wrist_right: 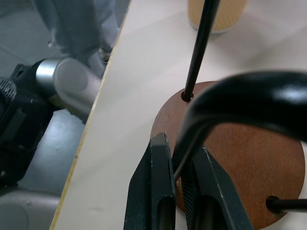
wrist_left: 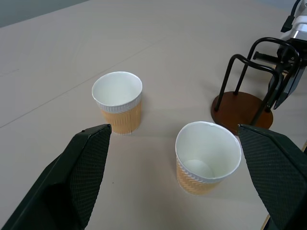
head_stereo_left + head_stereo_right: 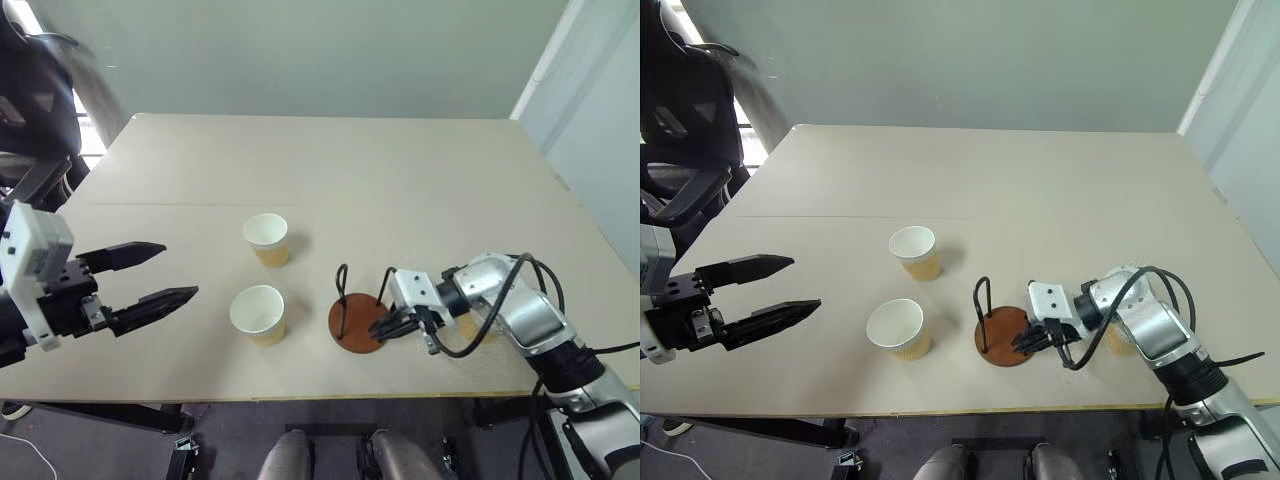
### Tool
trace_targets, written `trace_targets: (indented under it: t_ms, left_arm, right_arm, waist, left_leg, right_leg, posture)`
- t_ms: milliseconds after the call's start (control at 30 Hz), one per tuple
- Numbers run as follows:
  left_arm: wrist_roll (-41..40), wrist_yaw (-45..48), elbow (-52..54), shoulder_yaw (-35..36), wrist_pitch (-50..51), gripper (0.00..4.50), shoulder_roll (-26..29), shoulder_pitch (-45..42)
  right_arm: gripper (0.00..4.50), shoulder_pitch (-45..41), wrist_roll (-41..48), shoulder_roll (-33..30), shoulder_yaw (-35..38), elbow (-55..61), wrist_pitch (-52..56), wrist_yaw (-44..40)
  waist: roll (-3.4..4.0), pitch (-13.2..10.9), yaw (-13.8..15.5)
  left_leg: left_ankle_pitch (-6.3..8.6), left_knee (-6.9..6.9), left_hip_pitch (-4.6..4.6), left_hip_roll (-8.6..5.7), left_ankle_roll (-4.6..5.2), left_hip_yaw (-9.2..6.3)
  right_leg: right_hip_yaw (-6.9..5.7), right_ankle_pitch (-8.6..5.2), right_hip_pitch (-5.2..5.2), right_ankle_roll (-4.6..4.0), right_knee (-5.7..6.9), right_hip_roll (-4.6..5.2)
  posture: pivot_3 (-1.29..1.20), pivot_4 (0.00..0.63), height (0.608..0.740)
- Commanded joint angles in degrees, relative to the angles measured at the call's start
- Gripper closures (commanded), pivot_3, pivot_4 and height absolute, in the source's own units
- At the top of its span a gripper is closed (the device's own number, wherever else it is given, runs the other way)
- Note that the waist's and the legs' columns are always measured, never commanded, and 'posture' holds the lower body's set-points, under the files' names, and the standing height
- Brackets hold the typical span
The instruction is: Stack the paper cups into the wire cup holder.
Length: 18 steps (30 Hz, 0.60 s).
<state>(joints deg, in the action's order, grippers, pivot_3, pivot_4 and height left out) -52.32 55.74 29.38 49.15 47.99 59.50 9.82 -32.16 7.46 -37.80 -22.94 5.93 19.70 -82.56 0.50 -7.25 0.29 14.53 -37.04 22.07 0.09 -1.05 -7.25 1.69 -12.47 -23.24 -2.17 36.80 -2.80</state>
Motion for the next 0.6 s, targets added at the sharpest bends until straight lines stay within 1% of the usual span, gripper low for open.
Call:
trace_targets:
  t_ms: [33, 133, 200, 233, 267, 367, 533, 600]
  left_arm:
    - [0.1, 0.2, -0.1, 0.8, -0.3, 0.0, 0.9, -0.7]
    - [-0.7, 0.9, 0.1, 1.4, 0.3, 0.0, 1.2, -0.5]
    - [-0.8, 1.6, 0.3, 1.7, 0.6, 0.0, 1.4, 0.0]
    - [-0.7, 1.9, 0.3, 1.7, 0.5, 0.0, 1.5, 0.1]
    - [-0.7, 2.0, 0.3, 1.7, 0.5, 0.0, 1.5, 0.2]
    - [-0.5, 2.7, 0.2, 1.6, 0.5, 0.0, 1.5, 0.2]
    - [-0.3, 3.9, -0.4, 0.9, 0.0, 0.0, 1.8, -0.1]
    - [-0.4, 5.0, -0.8, 0.8, -0.3, 0.0, 2.1, -0.4]
  right_arm:
    - [4.44, -1.5, -0.7, -0.1, -0.9, -0.1, -2.1, -0.3]
    - [4.44, -2.5, -1.3, 0.3, -1.3, -1.0, -2.1, 0.0]
    - [3.94, -2.8, -1.4, 0.5, -1.4, -1.1, -1.9, 0.0]
    - [3.75, -2.9, -1.4, 0.5, -1.3, -0.8, -1.7, 0.1]
    - [3.34, -2.9, -1.5, 0.6, -1.3, -0.6, -1.5, 0.1]
    - [2.39, -2.9, -1.3, 0.4, -1.0, 0.1, -1.0, 0.1]
    - [0.59, -3.3, -0.8, -1.2, -0.1, 1.3, -0.6, -1.1]
    - [0.59, -3.9, -0.6, -2.8, 0.6, 1.7, -0.7, -2.2]
  waist:
    - [0.0, 0.0, 0.0]
    - [-0.02, 0.0, 0.0]
    - [-0.03, 0.0, 0.0]
    - [-0.03, 0.0, 0.0]
    - [-0.03, 0.0, 0.0]
    - [-0.04, 0.0, 0.0]
    - [-0.05, 0.0, 0.0]
    - [-0.06, 0.0, 0.0]
  left_leg:
    - [0.0, 0.0, 0.0, 0.0, 0.0, 0.0]
    - [0.0, 0.0, -0.01, 0.0, 0.0, 0.0]
    - [0.0, 0.0, -0.01, 0.0, 0.0, 0.0]
    - [0.0, 0.0, -0.01, 0.0, 0.0, 0.0]
    - [0.0, 0.0, -0.01, 0.0, 0.0, 0.0]
    - [0.0, 0.0, -0.01, 0.0, 0.0, 0.0]
    - [0.0, 0.0, 0.01, 0.0, 0.01, -0.01]
    - [0.0, 0.0, 0.02, 0.0, 0.01, 0.0]
  right_leg:
    - [0.0, 0.0, 0.0, 0.0, 0.0, 0.0]
    - [0.0, 0.0, 0.0, 0.0, 0.01, 0.0]
    - [0.0, 0.0, 0.01, 0.0, 0.01, 0.0]
    - [0.0, 0.0, 0.0, 0.0, 0.01, 0.0]
    - [0.0, 0.0, 0.0, 0.0, 0.01, 0.0]
    - [0.0, 0.0, 0.0, 0.0, 0.01, 0.0]
    - [0.01, 0.0, 0.0, -0.01, 0.0, 0.0]
    - [0.0, 0.0, 0.0, -0.01, 0.0, 0.0]
  posture:
    - [0.0, 0.15, 0.74]
    - [0.0, 0.15, 0.74]
    - [0.0, 0.15, 0.74]
    - [0.0, 0.15, 0.74]
    - [0.0, 0.15, 0.74]
    - [0.0, 0.15, 0.74]
    - [0.0, 0.15, 0.74]
    - [0.0, 0.15, 0.74]
